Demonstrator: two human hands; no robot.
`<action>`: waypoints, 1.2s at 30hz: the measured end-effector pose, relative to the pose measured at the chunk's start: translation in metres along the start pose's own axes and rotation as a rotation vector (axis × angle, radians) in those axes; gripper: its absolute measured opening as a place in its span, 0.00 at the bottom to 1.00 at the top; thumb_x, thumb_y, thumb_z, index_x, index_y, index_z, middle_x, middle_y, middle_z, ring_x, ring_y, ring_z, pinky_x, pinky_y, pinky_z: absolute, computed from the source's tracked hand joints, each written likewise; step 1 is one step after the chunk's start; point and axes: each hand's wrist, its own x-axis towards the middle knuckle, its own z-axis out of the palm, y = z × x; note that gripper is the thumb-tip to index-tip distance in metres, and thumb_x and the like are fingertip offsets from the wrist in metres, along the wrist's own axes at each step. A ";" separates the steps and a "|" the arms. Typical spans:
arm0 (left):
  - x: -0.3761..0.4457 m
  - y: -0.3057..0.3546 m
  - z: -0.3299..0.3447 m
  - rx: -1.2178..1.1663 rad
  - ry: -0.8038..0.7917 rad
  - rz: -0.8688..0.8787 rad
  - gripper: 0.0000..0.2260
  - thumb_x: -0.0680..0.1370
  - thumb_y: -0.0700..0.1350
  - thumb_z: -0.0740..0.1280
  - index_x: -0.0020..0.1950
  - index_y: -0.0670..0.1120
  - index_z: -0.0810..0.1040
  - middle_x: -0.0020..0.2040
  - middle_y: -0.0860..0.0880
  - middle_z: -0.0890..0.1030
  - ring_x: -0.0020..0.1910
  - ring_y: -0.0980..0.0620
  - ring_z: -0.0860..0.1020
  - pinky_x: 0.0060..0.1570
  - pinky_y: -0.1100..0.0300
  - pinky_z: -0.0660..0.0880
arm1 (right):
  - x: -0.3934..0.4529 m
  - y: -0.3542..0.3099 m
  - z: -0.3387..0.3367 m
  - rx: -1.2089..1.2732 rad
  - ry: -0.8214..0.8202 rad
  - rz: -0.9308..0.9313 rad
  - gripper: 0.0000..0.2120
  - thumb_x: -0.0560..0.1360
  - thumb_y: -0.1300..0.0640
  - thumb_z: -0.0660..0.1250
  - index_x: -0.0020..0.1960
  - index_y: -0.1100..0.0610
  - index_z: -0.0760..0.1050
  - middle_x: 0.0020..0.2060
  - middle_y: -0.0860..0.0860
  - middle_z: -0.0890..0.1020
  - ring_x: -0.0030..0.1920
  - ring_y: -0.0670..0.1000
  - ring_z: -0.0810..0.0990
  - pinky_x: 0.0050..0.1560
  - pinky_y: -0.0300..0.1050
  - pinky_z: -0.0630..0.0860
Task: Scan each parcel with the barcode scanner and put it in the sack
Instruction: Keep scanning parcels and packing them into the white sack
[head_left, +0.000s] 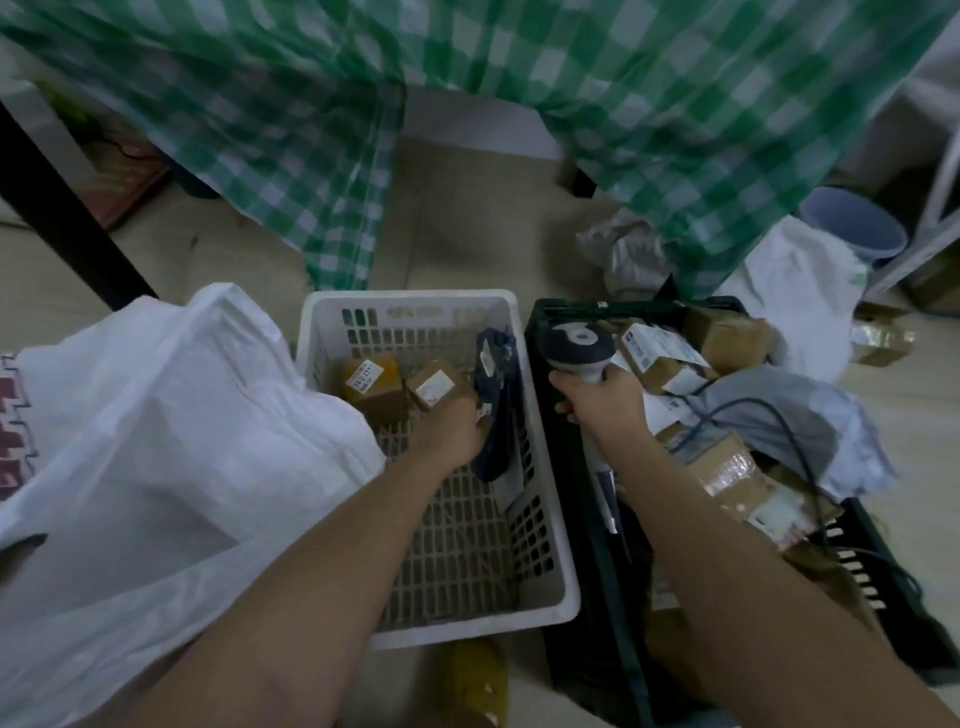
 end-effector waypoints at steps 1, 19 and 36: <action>0.010 0.003 0.009 -0.044 -0.002 0.001 0.12 0.81 0.48 0.61 0.57 0.41 0.75 0.50 0.41 0.79 0.47 0.42 0.77 0.40 0.56 0.72 | 0.004 0.000 -0.003 0.012 0.012 -0.001 0.07 0.74 0.58 0.71 0.40 0.56 0.73 0.36 0.55 0.82 0.36 0.52 0.81 0.43 0.51 0.79; 0.038 0.016 0.020 -0.192 0.199 -0.256 0.11 0.80 0.43 0.60 0.39 0.40 0.70 0.38 0.40 0.77 0.40 0.41 0.76 0.37 0.53 0.72 | 0.020 0.004 -0.012 0.034 0.022 0.014 0.07 0.72 0.58 0.70 0.39 0.56 0.73 0.33 0.53 0.81 0.39 0.56 0.82 0.43 0.51 0.79; -0.118 0.146 -0.139 -0.751 0.211 -0.011 0.14 0.80 0.39 0.62 0.34 0.42 0.77 0.38 0.42 0.80 0.37 0.43 0.81 0.35 0.52 0.81 | -0.141 -0.084 -0.052 0.375 0.001 -0.117 0.25 0.67 0.59 0.78 0.61 0.61 0.76 0.53 0.52 0.82 0.52 0.49 0.80 0.46 0.40 0.76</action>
